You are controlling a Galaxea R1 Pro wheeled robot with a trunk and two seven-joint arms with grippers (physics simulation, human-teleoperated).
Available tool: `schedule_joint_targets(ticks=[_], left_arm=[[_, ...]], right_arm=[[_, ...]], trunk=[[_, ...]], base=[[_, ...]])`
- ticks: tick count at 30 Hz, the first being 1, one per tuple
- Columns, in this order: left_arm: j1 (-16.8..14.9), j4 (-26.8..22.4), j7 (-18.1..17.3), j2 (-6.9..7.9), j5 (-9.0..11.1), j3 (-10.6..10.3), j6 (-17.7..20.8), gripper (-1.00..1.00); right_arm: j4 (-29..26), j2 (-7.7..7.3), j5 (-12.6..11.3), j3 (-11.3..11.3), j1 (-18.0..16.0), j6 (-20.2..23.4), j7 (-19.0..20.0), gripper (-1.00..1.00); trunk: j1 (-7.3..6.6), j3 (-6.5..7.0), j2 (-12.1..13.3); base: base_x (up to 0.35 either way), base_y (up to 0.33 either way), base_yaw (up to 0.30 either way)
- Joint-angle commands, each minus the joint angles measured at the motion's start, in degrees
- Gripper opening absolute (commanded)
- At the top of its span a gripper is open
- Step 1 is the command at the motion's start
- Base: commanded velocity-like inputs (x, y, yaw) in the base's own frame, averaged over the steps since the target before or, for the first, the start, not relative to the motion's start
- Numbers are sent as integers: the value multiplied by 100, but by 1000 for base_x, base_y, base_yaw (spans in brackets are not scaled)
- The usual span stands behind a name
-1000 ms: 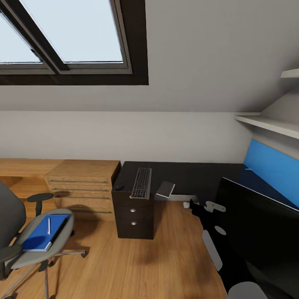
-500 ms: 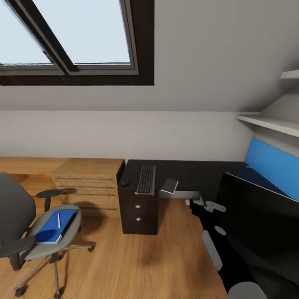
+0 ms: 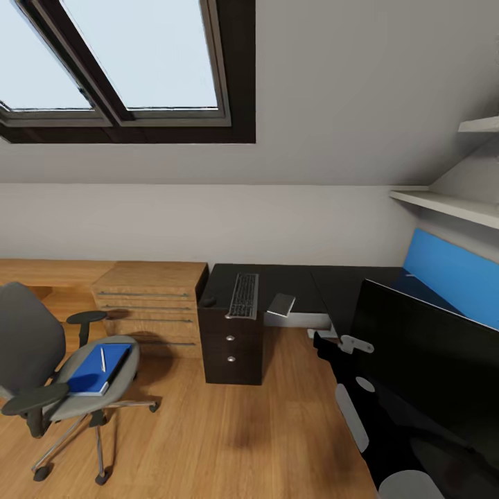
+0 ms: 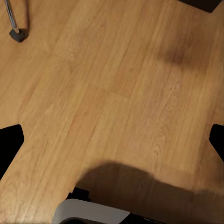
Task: In the bedroom, organize the workspace by keeping the computer under the desk, ensuring the monitor is on the desk, placing the keyboard on the desk next to the monitor, placing the mouse on the desk next to the keyboard, moving the folder from the swivel chair onto the desk next to the mouse, stacking the notebook on top of the folder with the pen on top of the notebook, and positioning the swivel chair next to the desk.
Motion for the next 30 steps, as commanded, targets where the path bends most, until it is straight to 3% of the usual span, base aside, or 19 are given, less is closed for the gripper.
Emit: schedule_joint_targets(ticks=[1,9,30], left_arm=[[-5,-6,47,8,38,-48,-30,100],[-5,-6,50,8,38,-49,-16,100],[-5,-6,50,8,38,-49,-13,100]], right_arm=[[-9,5,-32,1,-2,29,-17,100],[-6,4,-38,-1,-2,24,-14,100],[3,12,-12,4,-2,14,-22,100]], trunk=[[3,-6,-7],[3,-6,-7],[3,-6,-7]], base=[[-12,-8,0],[-123,-38,0],[-324,-7,0]])
